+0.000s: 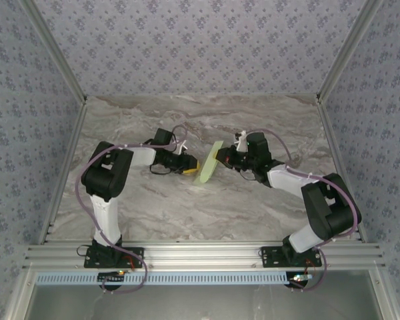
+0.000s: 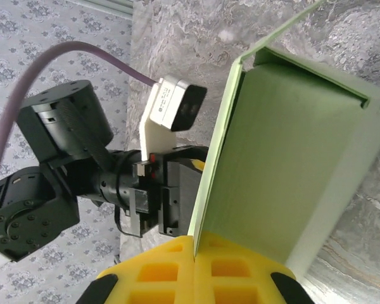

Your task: Fold the paper box

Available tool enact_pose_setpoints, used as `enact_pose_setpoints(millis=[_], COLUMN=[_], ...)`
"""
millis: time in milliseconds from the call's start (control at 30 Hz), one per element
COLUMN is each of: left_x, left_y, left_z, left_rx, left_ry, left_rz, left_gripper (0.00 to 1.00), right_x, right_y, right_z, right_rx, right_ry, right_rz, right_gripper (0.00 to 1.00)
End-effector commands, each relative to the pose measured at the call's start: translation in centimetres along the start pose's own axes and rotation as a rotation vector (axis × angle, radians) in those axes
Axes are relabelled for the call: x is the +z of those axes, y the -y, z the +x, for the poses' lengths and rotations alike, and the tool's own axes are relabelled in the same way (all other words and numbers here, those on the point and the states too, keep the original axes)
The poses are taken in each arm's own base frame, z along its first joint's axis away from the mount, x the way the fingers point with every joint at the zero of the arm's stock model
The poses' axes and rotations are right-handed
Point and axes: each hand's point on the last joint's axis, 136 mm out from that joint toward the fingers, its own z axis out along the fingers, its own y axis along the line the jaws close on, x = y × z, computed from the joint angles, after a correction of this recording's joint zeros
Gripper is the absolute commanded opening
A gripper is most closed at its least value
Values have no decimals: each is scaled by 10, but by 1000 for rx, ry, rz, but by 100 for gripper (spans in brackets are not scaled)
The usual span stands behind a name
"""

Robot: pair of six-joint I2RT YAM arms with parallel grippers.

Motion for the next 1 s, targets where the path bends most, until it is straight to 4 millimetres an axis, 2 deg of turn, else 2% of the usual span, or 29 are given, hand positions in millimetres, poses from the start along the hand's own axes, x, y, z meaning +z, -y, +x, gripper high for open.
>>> enact_pose_setpoints(millis=[0, 200, 300, 400, 467, 500, 567, 667, 733, 900, 967], left_x=[7, -3, -21, -57, -88, -99, -110, -104, -95, -62, -52], left_y=[-13, -10, -15, -20, -23, -19, 4, 51, 73, 87, 89], left_z=[16, 2, -9, -18, -17, -14, -1, 25, 37, 40, 34], left_rx=[-42, -24, -1, 41, 82, 116, 234, 463, 584, 728, 748], left_ry=[-53, 11, 101, 240, 357, 405, 490, 556, 553, 454, 446], left_rz=[-44, -105, -217, -394, -527, -559, -537, -423, -395, -419, -452], left_gripper=[34, 36, 42, 49, 51, 53, 61, 72, 79, 92, 93], right_x=[4, 10, 14, 17, 21, 22, 23, 26, 27, 29, 29], right_y=[12, 35, 42, 47, 48, 48, 49, 49, 48, 46, 47], right_z=[-6, 1, 3, 5, 5, 5, 4, 4, 4, 4, 4], right_rx=[-9, -10, -22, -46, -50, -51, -56, -62, -65, -72, -71], right_ry=[21, 2, -7, -14, -21, -22, -24, -32, -34, -38, -38], right_rz=[66, 168, 211, 253, 258, 259, 267, 269, 267, 261, 263], right_gripper=[2, 2, 2, 2, 2, 2, 2, 2, 2, 2, 2])
